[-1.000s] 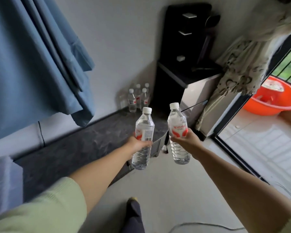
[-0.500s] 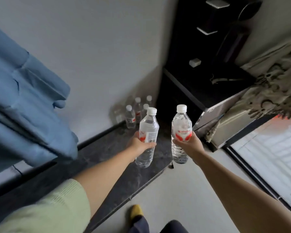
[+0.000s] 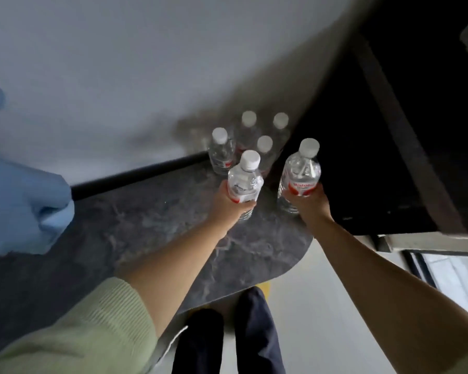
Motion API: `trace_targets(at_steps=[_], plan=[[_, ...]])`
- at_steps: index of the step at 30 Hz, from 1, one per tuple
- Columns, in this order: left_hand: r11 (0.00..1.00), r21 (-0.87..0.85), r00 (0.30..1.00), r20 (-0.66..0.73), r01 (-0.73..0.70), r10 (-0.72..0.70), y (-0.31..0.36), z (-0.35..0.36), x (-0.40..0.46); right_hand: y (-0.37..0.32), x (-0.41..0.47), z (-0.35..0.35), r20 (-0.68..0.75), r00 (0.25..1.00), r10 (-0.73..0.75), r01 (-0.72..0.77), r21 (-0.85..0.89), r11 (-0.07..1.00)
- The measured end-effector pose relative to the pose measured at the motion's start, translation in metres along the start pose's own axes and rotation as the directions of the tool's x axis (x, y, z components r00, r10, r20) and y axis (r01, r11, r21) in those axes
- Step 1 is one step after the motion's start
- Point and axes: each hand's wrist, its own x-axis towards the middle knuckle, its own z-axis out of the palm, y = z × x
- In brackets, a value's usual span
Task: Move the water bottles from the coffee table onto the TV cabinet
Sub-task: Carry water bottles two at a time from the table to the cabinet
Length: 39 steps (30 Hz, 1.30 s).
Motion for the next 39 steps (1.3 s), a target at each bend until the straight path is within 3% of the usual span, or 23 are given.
trace_targets(at_steps=[4,8,11,14,17,23,27,33,36,39], plan=[[0.996,-0.069,0.994,-0.089,0.052,-0.058,-0.022,0.015,0.032,0.004,0.051,0.031,0.004,0.999,-0.052,0.052,-0.041,0.998],[0.996,-0.088,0.97,-0.243,-0.002,-0.019,-0.034,0.033,0.048,0.015,0.074,0.049,-0.068,0.984,-0.166,0.16,-0.089,0.983],[0.992,-0.121,0.927,-0.375,-0.028,-0.02,-0.039,0.045,0.06,0.023,0.083,0.053,0.02,0.979,-0.202,0.203,-0.119,0.972],[0.99,-0.136,0.911,-0.412,-0.026,-0.032,-0.042,0.053,0.074,0.034,0.098,0.057,-0.018,0.965,-0.261,0.256,-0.123,0.959],[0.989,-0.142,0.915,-0.401,-0.026,-0.033,-0.048,0.056,0.081,0.039,0.105,0.059,0.035,0.976,-0.216,0.219,-0.117,0.969],[0.994,-0.107,0.963,-0.267,0.013,-0.041,-0.054,0.046,0.081,0.082,0.124,0.063,0.097,0.99,-0.098,0.108,-0.106,0.989],[0.995,-0.097,0.985,-0.17,0.025,-0.042,-0.044,0.026,0.057,0.055,0.085,0.05,0.119,0.993,0.022,-0.013,-0.069,0.998],[0.981,0.184,0.997,-0.046,-0.056,0.066,-0.004,-0.013,0.004,0.003,0.017,0.021,0.07,0.995,0.073,-0.055,-0.236,0.97],[0.877,0.423,0.973,0.072,-0.229,0.219,0.046,-0.039,-0.021,-0.036,-0.023,-0.002,0.085,0.995,-0.054,0.083,-0.398,0.914],[0.626,0.674,0.916,0.226,-0.393,0.332,0.095,-0.058,-0.041,-0.074,-0.061,-0.016,0.162,0.968,-0.189,0.249,-0.66,0.709]])
